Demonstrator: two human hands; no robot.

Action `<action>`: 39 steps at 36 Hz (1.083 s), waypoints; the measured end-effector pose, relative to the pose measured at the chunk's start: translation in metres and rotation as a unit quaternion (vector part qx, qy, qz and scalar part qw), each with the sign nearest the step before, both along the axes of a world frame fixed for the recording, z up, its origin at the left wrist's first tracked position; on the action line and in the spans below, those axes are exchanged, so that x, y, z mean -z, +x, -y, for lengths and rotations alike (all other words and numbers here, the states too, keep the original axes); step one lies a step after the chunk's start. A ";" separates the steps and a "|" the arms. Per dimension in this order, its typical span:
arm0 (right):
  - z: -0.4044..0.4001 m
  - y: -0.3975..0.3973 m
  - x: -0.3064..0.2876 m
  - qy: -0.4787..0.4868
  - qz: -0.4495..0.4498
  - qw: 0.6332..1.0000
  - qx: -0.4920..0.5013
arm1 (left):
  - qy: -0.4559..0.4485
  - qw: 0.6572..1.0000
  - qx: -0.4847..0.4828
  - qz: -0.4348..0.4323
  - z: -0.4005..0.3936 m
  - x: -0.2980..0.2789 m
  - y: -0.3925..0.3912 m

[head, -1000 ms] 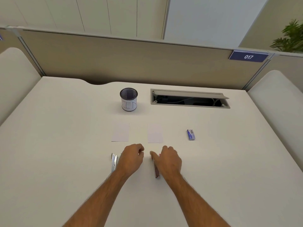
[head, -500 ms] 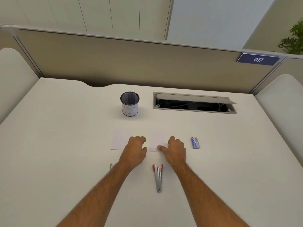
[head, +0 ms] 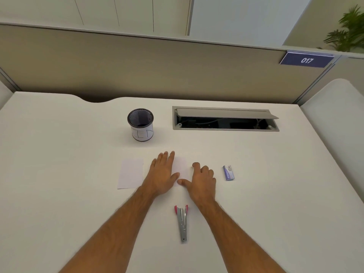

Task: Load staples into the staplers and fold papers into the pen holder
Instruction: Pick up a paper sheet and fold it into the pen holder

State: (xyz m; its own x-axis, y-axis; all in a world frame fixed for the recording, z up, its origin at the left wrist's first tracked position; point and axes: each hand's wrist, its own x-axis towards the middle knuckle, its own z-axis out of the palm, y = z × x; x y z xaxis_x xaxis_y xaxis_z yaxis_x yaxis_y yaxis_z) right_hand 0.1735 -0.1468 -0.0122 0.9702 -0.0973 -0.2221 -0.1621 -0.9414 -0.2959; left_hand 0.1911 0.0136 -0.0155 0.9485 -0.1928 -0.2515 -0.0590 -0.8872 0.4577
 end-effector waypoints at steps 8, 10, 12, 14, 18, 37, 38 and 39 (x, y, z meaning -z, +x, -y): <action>-0.001 -0.002 -0.001 0.003 0.007 1.000 0.006 | -0.054 0.998 -0.028 0.021 0.012 0.005 -0.005; -0.002 -0.002 -0.001 0.002 0.008 1.000 0.006 | -0.062 0.997 -0.042 0.022 0.013 0.006 -0.006; -0.002 -0.002 -0.002 0.002 0.007 1.000 0.006 | -0.084 0.995 -0.051 0.029 0.014 0.006 -0.008; -0.002 -0.003 -0.002 0.007 0.006 1.000 0.009 | -0.137 0.987 -0.076 0.037 0.017 0.004 -0.010; -0.002 -0.002 -0.002 0.010 0.000 1.000 0.008 | -0.211 0.960 -0.172 0.066 0.018 0.007 -0.003; -0.002 0.000 -0.003 0.004 -0.007 1.000 -0.004 | -0.098 0.962 -0.247 0.053 0.007 0.002 0.033; -0.001 0.000 -0.003 0.005 -0.008 1.000 -0.004 | -0.097 0.963 -0.246 0.052 0.007 0.002 0.034; -0.001 0.000 -0.002 0.006 -0.007 1.000 -0.004 | -0.099 0.963 -0.243 0.055 0.008 0.001 0.033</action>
